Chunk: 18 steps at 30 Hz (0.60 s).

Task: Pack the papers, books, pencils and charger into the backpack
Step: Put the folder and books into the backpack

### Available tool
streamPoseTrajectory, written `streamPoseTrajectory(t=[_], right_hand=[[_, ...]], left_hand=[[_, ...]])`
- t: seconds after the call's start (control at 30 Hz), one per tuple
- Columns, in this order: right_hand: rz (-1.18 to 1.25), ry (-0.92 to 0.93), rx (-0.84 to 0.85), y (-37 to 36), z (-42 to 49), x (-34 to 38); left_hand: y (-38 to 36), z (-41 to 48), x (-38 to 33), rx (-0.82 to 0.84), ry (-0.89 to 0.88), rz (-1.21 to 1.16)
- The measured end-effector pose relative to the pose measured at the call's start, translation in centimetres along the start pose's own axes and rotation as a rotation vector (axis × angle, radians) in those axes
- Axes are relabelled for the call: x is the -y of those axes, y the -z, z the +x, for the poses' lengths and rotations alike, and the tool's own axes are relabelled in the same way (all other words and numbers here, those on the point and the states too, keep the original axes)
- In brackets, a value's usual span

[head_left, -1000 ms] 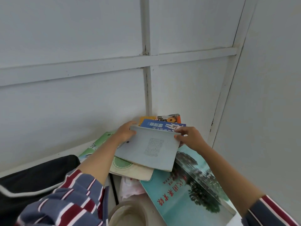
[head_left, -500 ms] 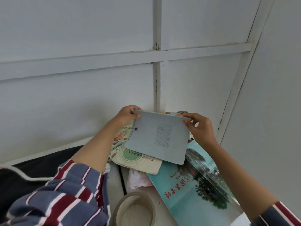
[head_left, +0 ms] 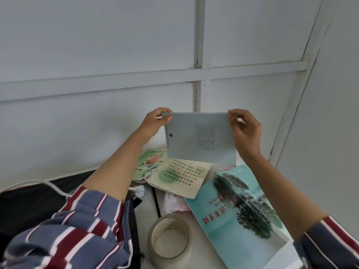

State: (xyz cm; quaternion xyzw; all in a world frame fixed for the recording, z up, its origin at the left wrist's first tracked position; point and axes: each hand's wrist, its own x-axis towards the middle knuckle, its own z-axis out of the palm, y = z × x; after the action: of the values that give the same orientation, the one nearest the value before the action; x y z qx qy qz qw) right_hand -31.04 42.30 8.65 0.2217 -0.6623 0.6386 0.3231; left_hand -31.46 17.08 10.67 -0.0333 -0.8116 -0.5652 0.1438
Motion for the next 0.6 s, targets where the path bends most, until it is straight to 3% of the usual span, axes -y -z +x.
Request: streamPoseTrajectory(t=[0.37, 0.47, 0.6], right_hand=[[0.138, 0.070, -0.185, -0.2, 2.5, 5.4], [0.218, 0.000, -0.272, 0.2, 3.4, 6.2], [0.302, -0.241, -0.289, 0.6, 4.1, 6.2]], left_hand=[[1.3, -3.1, -4.7, -0.077, -0.050, -0.194], [1.7, -4.1, -5.2, -0.035, -0.077, -0.152], [1.9, -5.4, -6.2, 0.033, -0.139, -0.157]])
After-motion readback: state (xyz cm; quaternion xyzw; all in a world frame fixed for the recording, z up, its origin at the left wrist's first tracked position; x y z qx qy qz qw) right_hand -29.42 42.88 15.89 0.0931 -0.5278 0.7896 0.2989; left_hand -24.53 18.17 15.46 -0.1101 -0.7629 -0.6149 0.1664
